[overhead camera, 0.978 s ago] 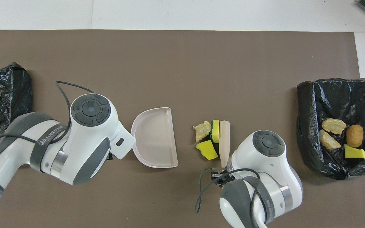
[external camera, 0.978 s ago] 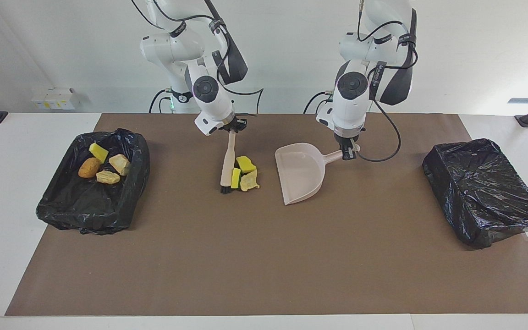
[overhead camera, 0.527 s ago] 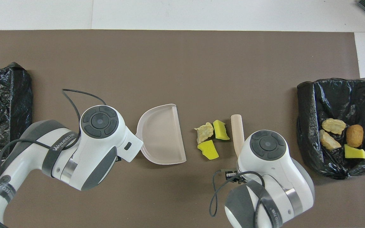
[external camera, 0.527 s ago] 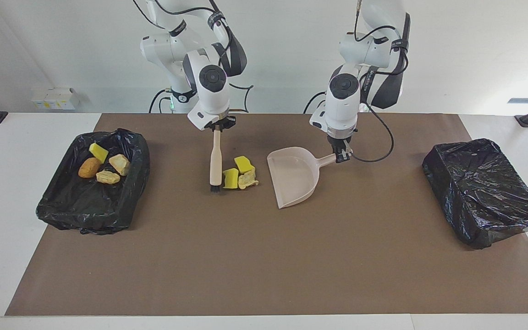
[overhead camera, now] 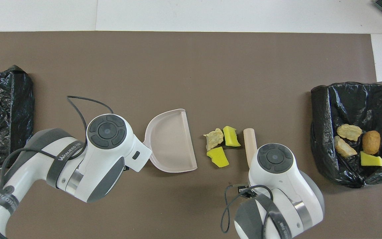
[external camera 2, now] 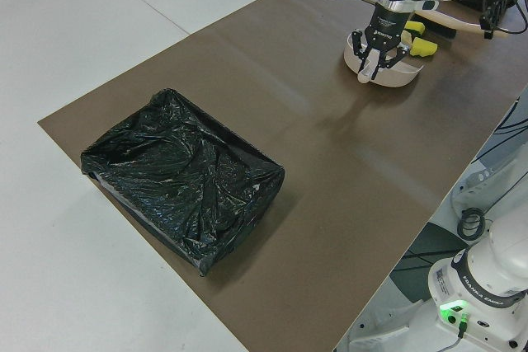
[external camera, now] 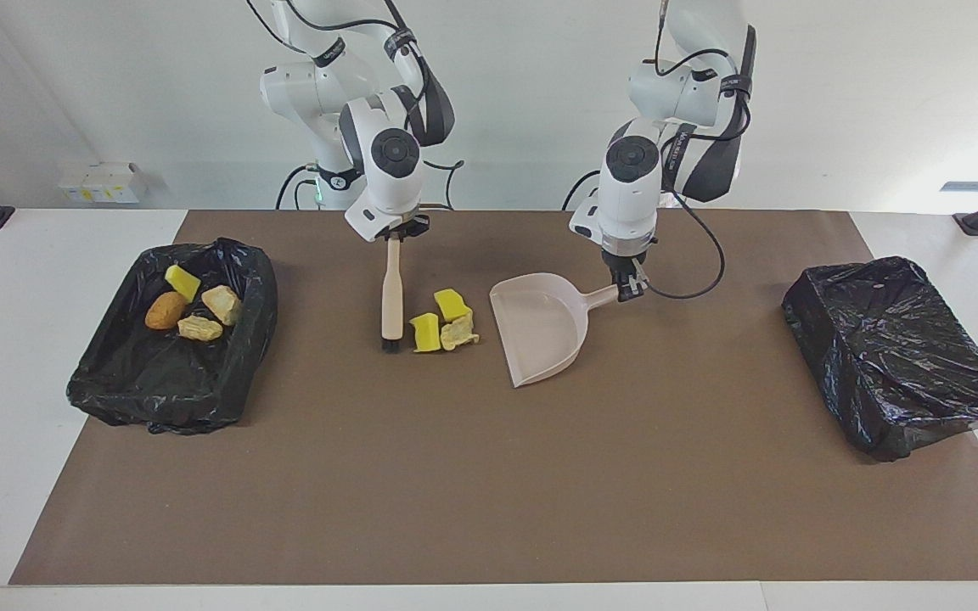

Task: Sweep and dump trash in bin
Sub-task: 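Place the dustpan by the scraps while the right gripper positions the brush, then sweep the sponge scraps into the dustpan with the brush in the right gripper, then carry the loaded dustpan with the left gripper over the farther trash bag, then tilt the dustpan with the left gripper to dump scraps into the bag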

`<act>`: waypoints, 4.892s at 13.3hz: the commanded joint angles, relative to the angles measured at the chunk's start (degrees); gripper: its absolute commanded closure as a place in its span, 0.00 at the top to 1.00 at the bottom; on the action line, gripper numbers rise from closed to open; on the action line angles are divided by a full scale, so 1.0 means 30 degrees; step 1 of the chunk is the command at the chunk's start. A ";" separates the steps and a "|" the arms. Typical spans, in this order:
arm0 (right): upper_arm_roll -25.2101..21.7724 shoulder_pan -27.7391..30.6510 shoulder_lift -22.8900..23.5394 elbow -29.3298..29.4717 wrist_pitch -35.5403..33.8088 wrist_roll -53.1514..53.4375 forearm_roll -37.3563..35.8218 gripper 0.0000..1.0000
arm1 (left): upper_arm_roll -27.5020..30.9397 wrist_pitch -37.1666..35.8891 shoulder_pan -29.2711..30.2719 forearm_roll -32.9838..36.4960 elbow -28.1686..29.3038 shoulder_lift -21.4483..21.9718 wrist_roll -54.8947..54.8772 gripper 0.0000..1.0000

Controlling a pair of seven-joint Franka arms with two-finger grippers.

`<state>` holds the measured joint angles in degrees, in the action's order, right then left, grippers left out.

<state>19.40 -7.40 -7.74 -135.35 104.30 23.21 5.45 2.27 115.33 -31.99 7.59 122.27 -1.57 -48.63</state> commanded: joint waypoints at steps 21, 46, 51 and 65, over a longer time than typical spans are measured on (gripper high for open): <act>-0.0048 -0.3804 -0.0027 0.5091 -0.3174 -0.0619 0.1260 0.00 | 0.0211 0.5330 0.0844 -0.1442 0.2547 0.0376 -0.2268 0.00; 0.0009 -0.6731 0.2170 0.1377 0.3845 0.3103 0.4893 0.00 | 0.0358 -0.3082 1.8510 -0.2795 -0.7527 -0.1290 -2.0405 0.00; -0.0020 -0.6439 0.2579 0.1522 0.3962 0.3514 0.5010 0.99 | 0.0388 -0.4081 1.9512 -0.0229 -1.3093 -0.4482 -2.0675 0.00; -0.0167 -0.0054 0.3049 0.6177 0.4724 0.3191 -0.3542 1.00 | 0.0358 -0.2289 1.5181 1.6879 -0.6573 -0.0917 -1.2333 0.00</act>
<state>18.22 -9.44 0.50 -119.29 117.96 33.78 -2.80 2.74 108.68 16.33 51.75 94.12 -10.96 -91.06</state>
